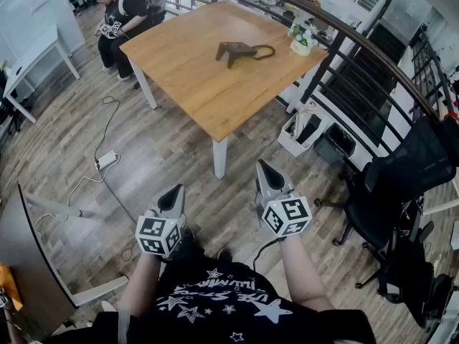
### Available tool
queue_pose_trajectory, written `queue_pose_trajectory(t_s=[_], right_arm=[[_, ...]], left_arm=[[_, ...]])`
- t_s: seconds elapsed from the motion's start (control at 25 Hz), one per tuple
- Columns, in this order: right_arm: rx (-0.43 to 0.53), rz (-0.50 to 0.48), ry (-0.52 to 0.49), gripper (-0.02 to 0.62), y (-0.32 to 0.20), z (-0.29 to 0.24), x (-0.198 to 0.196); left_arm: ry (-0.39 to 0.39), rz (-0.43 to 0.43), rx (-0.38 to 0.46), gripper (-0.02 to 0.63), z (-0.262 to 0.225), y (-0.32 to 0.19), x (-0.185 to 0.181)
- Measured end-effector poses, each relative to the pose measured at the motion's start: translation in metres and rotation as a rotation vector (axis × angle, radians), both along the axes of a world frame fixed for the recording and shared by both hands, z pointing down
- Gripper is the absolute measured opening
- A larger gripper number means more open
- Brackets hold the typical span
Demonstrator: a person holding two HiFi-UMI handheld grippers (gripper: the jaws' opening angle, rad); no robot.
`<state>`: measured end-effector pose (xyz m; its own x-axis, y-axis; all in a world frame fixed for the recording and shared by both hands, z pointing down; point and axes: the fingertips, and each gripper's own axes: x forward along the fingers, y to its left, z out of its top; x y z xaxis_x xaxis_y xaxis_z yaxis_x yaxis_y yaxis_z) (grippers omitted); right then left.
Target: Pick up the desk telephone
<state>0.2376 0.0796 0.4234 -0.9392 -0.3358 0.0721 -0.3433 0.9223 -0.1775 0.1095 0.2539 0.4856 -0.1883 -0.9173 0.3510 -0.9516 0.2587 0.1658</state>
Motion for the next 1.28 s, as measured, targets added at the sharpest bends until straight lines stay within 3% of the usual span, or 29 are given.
queue_pose_trajectory(t_s=[0.48, 0.76, 1.04, 1.28], right_arm=[[-0.008, -0.002, 0.017, -0.002, 0.013, 0.003, 0.011], [-0.028, 0.008, 0.033, -0.002, 0.020, 0.017, -0.005], [-0.051, 0.068, 0.015, -0.002, 0.018, 0.018, -0.050], [-0.025, 0.103, -0.002, 0.000, 0.011, -0.003, -0.108]], left_arm=[[0.006, -0.007, 0.008, 0.002, -0.002, 0.008, 0.009], [0.032, 0.004, -0.016, 0.002, 0.013, 0.020, 0.004], [0.045, -0.012, -0.012, 0.002, 0.015, 0.027, -0.058], [0.037, 0.039, -0.011, 0.002, 0.008, 0.020, -0.116]])
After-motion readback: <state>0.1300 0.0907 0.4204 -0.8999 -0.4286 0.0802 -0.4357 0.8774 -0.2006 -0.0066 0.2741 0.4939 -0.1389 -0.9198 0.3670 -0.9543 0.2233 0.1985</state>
